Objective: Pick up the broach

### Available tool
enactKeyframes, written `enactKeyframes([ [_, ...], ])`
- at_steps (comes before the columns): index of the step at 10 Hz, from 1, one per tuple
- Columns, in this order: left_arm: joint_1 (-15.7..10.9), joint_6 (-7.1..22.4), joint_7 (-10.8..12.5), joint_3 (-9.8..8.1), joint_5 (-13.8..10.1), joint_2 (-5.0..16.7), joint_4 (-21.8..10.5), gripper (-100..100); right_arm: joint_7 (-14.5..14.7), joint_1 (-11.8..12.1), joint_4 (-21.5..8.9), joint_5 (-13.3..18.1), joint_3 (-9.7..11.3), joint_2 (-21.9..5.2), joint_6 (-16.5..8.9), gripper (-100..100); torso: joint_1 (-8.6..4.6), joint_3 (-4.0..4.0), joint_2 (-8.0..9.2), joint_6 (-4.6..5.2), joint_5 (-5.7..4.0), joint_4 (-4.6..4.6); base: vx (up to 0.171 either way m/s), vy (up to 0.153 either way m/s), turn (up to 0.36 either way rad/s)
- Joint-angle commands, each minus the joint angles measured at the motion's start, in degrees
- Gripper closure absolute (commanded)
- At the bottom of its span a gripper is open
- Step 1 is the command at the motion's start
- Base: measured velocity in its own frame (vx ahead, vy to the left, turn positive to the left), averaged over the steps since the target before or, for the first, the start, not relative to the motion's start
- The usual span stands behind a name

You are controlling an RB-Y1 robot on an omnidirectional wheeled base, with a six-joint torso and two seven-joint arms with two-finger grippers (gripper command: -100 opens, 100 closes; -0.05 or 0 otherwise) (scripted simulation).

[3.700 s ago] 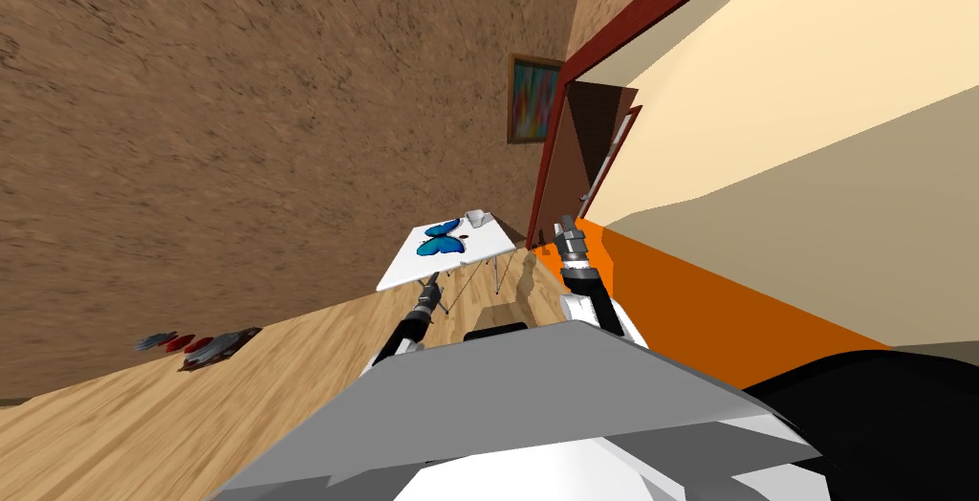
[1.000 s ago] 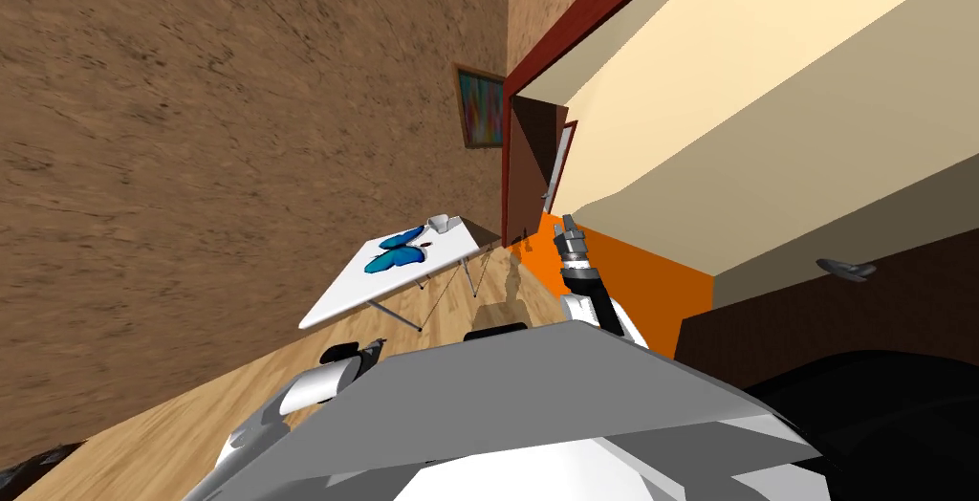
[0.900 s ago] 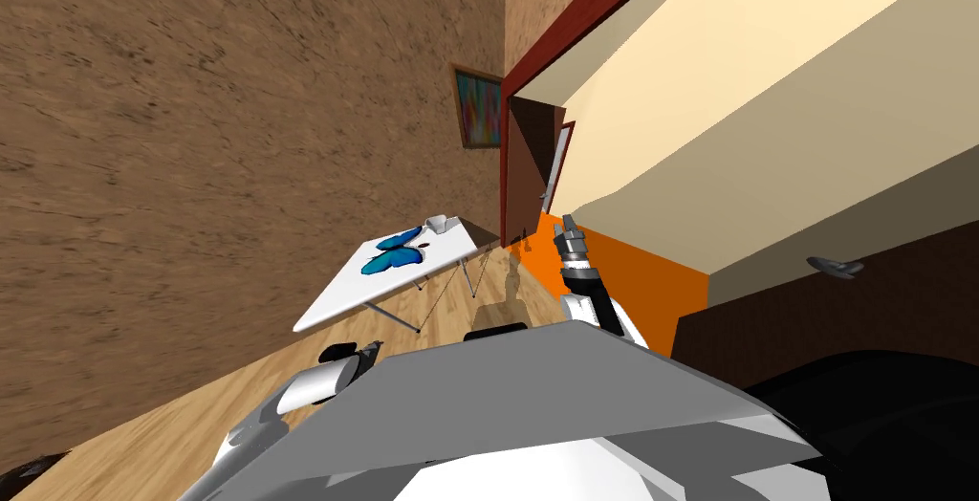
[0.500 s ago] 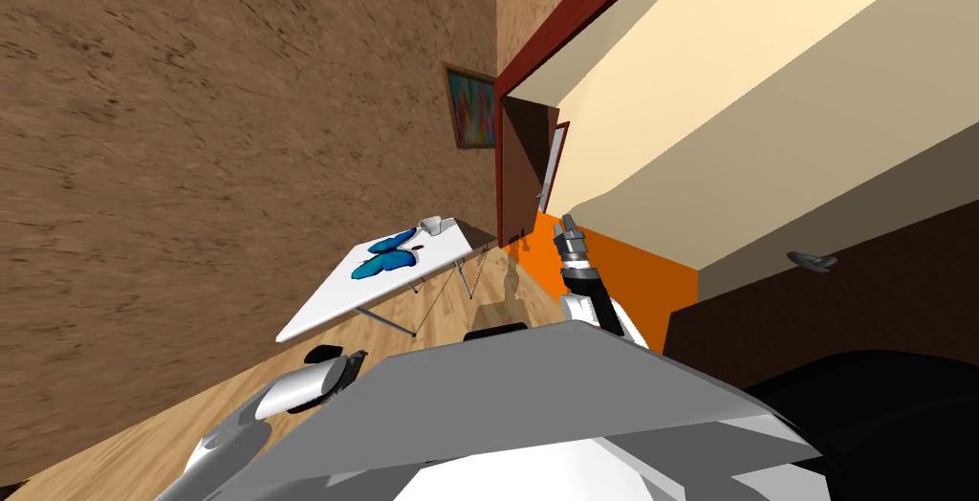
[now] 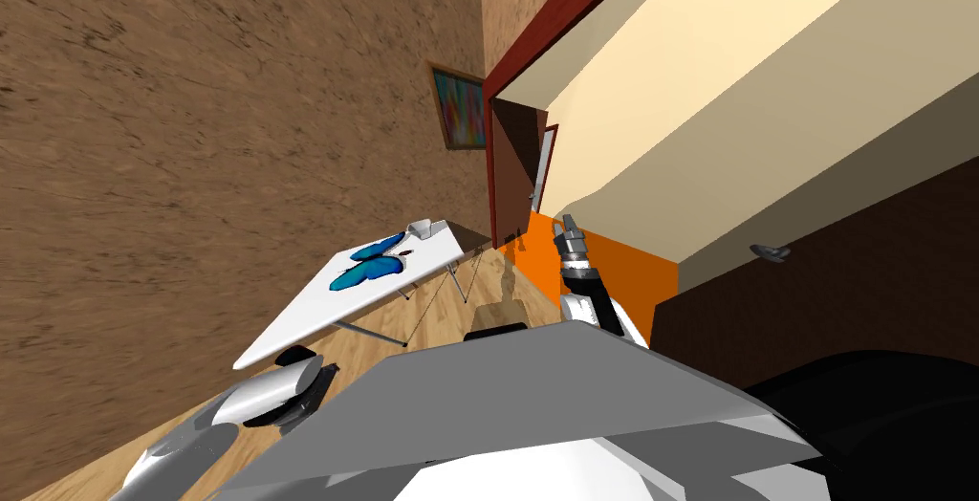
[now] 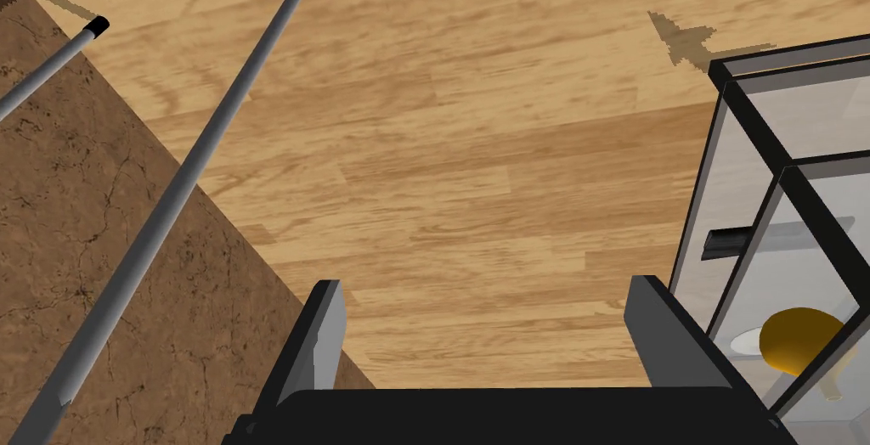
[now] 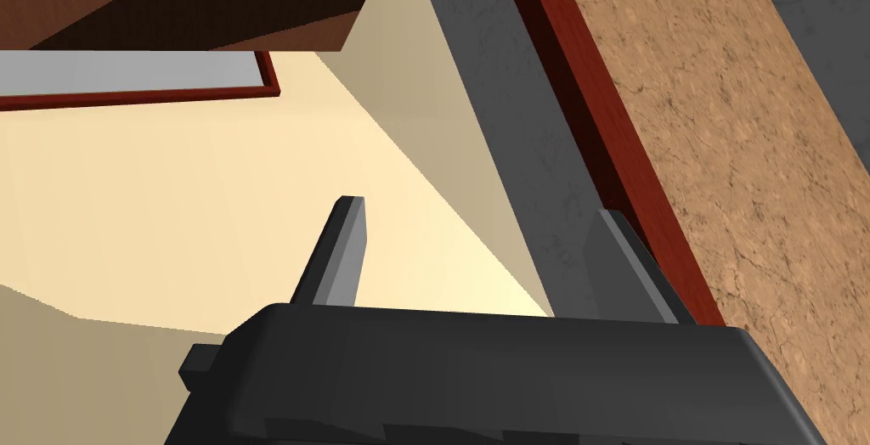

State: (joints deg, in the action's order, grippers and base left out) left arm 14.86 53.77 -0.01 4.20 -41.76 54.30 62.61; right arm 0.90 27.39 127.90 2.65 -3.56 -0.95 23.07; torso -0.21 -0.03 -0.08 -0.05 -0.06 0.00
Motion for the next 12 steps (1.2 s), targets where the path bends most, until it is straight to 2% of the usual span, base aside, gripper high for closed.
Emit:
enactKeyframes([
  [1, -0.68, 0.36, -0.38, 0.11, -0.32, 0.21, -1.83, -100, 0.0, 0.0, 0.0, 0.0, 0.0, 0.0, 0.0, 0, 0.0, 0.0, 0.0, 0.0, 0.0, 0.0, 0.017, -0.033, 0.025],
  [2, -1.58, 3.15, -0.54, -0.5, -2.3, 3.07, -4.01, -100, 0.0, 0.0, 0.0, 0.0, 0.0, 0.0, 0.0, 0, 0.11, 0.03, 0.05, -0.01, 0.02, 0.01, 0.028, -0.061, -0.116],
  [3, -1.58, 3.37, -0.54, -0.5, -2.3, 3.1, -4.77, -100, 0.0, -0.01, 0.0, 0.0, 0.0, 0.0, 0.0, 0, 0.05, 0.02, 0.02, 0.05, 0.0, 0.01, 0.045, -0.065, -0.125],
  [4, -2.49, 5.61, -0.74, -1.15, -4.24, 5.52, -6.89, -100, 0.0, 0.0, 0.0, 0.0, 0.0, 0.0, 0.0, 0, 0.02, -0.01, -0.02, 0.02, 0.0, 0.0, 0.078, -0.085, -0.199],
  [5, -2.49, 6.16, -0.74, -1.15, -4.24, 5.91, -7.55, -100, 0.0, 0.0, 0.0, 0.0, 0.0, 0.0, 0.0, 0, -0.05, -0.07, -0.13, 0.06, -0.02, -0.02, 0.068, -0.064, -0.074],
  [6, -3.41, 8.25, -0.98, -1.81, -6.15, 8.26, -9.17, -100, 0.0, 0.01, 0.0, 0.0, 0.0, 0.0, 0.0, 0, 0.0, -0.07, -0.12, 0.0, 0.0, -0.02, 0.095, -0.065, -0.15],
  [8, -3.41, 8.71, -0.98, -1.81, -6.15, 8.53, -10.16, -100, 0.0, 0.01, 0.0, 0.0, 0.0, 0.0, 0.0, 0, 0.04, -0.12, -0.2, 0.02, 0.0, -0.04, 0.064, -0.036, -0.048],
  [9, -4.31, 11.02, -1.27, -2.48, -8.02, 10.9, -11.87, -100, 0.0, 0.0, 0.0, 0.0, -0.01, -0.01, 0.0, 0, 0.14, -0.03, -0.05, -0.02, 0.04, -0.02, 0.065, -0.02, -0.143],
  [10, -4.31, 11.02, -1.27, -2.48, -8.02, 10.9, -12.61, -100, 0.0, 0.0, 0.0, 0.0, 0.0, -0.01, 0.0, 0, 0.16, -0.05, -0.1, 0.05, 0.03, -0.01, 0.077, -0.017, -0.114],
  [12, -6.07, 14.38, -1.96, -3.82, -11.54, 14.36, -17.03, -100, 0.0, 0.01, 0.0, 0.0, 0.0, -0.01, 0.0, 0, 0.16, -0.18, -0.33, 0.07, 0.03, -0.06, 0.173, -0.04, -0.227],
])
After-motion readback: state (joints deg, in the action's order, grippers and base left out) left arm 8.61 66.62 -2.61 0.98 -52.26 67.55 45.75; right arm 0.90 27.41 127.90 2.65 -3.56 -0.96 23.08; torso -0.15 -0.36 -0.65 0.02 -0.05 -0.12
